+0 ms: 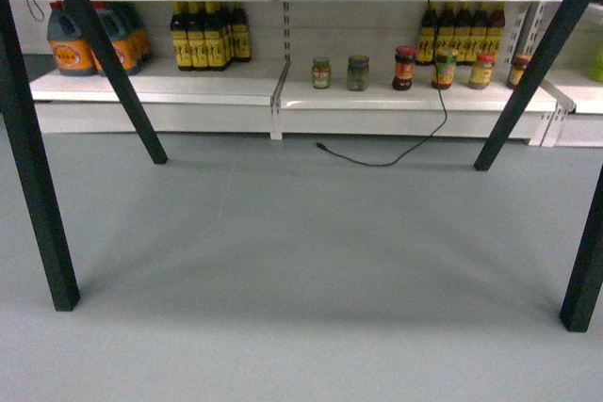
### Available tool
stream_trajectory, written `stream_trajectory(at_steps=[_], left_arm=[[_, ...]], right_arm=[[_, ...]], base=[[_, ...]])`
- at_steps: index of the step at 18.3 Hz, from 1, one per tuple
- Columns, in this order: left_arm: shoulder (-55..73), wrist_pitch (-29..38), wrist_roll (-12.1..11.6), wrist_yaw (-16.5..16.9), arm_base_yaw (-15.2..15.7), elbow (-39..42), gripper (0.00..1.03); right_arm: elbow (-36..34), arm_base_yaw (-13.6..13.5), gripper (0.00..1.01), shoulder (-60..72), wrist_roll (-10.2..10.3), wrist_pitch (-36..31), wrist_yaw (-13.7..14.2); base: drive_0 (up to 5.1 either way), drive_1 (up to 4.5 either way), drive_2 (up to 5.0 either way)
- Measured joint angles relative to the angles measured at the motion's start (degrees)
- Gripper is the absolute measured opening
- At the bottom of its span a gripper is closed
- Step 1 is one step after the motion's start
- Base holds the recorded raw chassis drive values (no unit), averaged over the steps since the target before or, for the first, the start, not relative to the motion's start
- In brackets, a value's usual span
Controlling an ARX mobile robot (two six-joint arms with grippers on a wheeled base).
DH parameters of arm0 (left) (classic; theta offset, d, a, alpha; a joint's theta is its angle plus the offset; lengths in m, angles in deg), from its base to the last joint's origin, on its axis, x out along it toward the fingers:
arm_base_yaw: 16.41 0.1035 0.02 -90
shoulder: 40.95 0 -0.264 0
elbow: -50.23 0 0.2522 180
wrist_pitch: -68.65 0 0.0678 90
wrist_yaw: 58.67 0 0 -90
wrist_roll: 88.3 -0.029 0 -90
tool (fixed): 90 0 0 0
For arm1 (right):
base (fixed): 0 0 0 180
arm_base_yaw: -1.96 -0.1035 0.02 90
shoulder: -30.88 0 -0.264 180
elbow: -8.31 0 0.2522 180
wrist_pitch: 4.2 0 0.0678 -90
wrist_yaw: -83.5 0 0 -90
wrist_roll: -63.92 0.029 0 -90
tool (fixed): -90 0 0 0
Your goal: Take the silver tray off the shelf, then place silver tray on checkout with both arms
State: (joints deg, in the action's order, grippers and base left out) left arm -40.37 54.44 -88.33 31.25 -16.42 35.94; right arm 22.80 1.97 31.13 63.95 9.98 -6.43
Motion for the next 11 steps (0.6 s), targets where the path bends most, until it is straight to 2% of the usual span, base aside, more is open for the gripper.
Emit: stream_trajectory(at_steps=[11], left_arm=[[0.0, 0.1, 0.0, 0.0, 0.0, 0.0, 0.98]], right_arm=[[0.0, 0.0, 0.98, 0.0, -0.1, -0.1, -0.1]], base=[[0.0, 0.00, 0.0]])
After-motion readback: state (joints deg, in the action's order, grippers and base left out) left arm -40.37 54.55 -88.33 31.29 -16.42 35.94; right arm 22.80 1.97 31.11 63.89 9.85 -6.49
